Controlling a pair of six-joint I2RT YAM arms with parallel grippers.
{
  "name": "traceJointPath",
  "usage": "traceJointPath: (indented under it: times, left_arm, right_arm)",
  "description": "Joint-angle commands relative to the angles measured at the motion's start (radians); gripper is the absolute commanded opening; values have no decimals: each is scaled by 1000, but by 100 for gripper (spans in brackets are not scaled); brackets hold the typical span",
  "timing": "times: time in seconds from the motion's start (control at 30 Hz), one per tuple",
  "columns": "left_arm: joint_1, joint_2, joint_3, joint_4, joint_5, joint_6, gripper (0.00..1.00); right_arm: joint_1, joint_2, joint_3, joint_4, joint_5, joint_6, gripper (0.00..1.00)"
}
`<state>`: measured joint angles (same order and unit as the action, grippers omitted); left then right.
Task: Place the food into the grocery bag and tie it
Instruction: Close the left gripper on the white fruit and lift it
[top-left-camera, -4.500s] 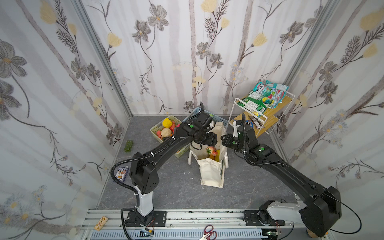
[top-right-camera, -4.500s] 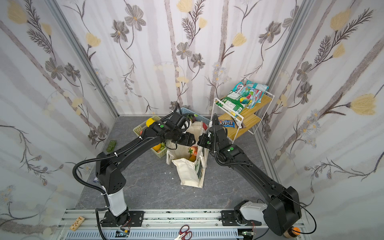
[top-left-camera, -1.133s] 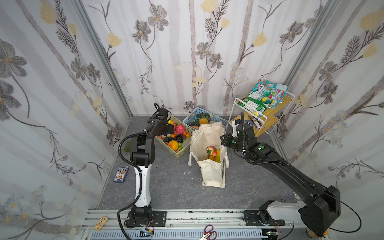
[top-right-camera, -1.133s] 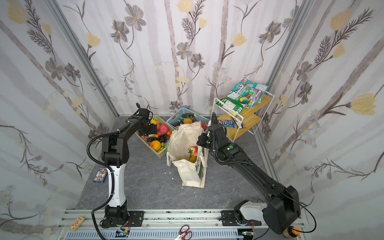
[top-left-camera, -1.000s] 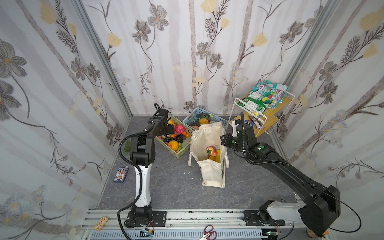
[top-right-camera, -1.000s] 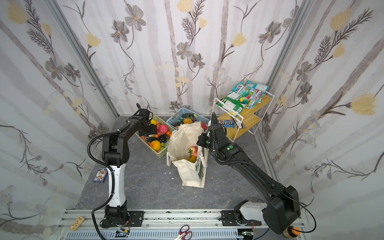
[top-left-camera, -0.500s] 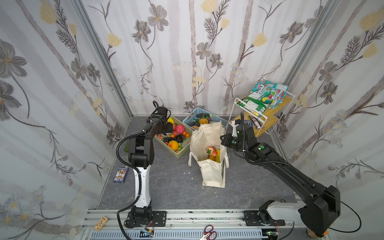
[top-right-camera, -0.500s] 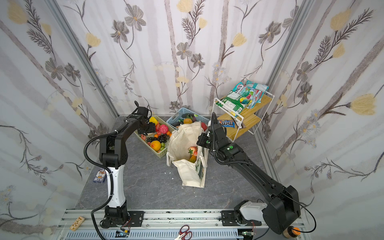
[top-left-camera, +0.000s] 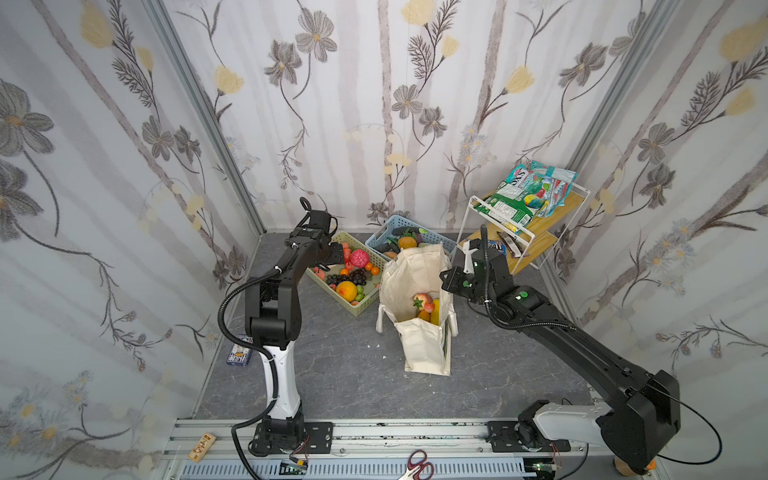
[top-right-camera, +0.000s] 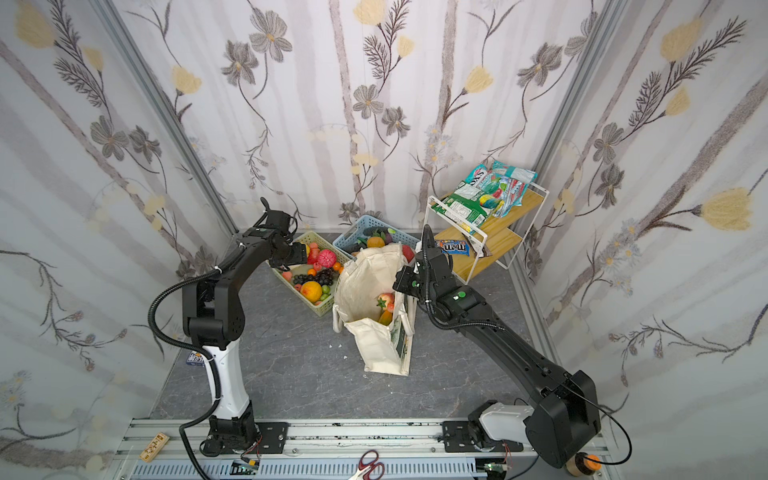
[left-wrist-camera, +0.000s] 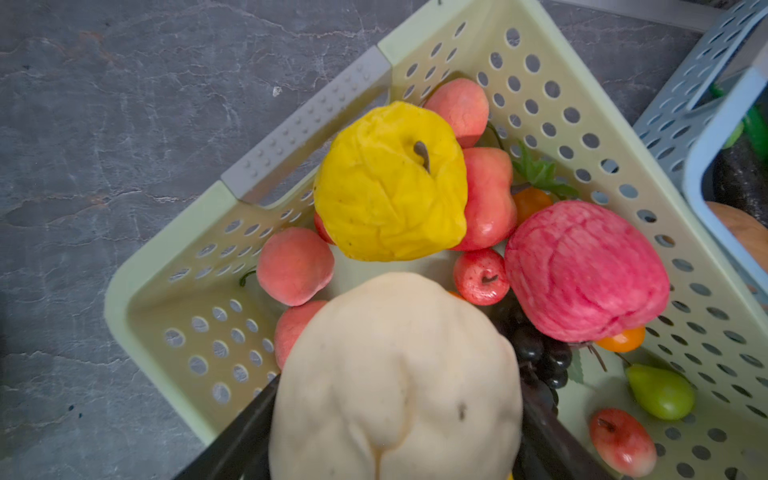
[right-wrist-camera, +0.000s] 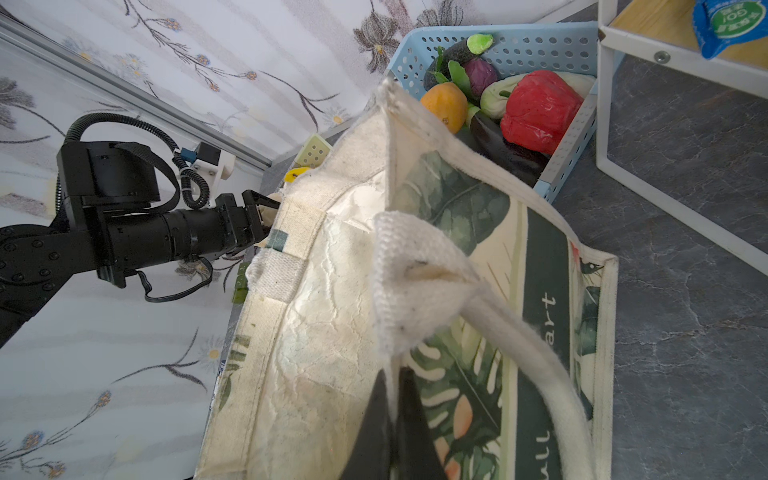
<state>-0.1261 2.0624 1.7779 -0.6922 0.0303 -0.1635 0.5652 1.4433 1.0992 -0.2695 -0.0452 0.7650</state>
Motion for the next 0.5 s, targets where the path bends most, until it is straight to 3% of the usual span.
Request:
traceJointPath:
  times: [0.0, 0.47]
  left_arm:
    - [-3, -44, -18, 14, 18, -18, 76]
    - [-68, -217, -41, 11, 82, -56, 76]
  right_arm:
    - [3, 3, 0, 46, -4, -5, 1]
    - [4, 3, -4, 54, 2, -6, 1]
